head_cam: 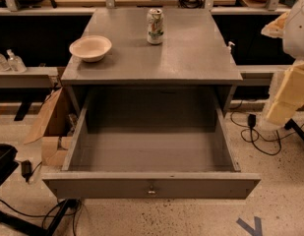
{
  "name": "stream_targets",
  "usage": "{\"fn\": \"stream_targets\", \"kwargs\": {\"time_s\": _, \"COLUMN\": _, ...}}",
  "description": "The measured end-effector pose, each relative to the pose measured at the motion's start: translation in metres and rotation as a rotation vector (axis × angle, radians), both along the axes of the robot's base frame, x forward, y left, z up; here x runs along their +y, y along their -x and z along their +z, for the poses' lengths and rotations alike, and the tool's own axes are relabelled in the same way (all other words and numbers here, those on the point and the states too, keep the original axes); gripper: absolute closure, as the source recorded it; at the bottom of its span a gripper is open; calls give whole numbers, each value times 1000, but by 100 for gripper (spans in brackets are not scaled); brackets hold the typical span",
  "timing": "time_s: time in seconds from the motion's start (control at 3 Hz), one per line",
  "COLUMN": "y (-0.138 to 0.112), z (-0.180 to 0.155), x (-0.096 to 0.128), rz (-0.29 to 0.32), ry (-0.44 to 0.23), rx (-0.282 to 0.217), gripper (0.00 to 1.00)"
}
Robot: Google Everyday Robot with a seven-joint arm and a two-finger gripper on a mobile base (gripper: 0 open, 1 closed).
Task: Close top drawer
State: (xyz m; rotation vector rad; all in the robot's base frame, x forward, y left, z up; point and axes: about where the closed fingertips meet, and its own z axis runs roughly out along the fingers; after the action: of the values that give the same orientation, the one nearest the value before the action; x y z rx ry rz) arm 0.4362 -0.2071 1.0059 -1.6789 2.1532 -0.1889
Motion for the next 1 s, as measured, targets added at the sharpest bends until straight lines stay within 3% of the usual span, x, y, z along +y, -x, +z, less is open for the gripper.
{"fn": "stream_targets", "kwargs": {"time_s": 0.33, "y": 0, "z": 0, "x": 0, "rz": 0, "ry": 0, "rx": 0, "gripper": 0}}
{"fn": "stream_targets", "kwargs": {"time_s": 0.67, "y": 5, "z": -23, "x": -5, "rz": -13, "ry": -21, "rx": 13, "gripper": 0}}
{"fn": "stream_targets", "kwargs": {"time_s": 1.0, "y": 22, "z": -52, "x": -16, "rz": -36, "ry": -40, "rx": 6, "gripper": 10}}
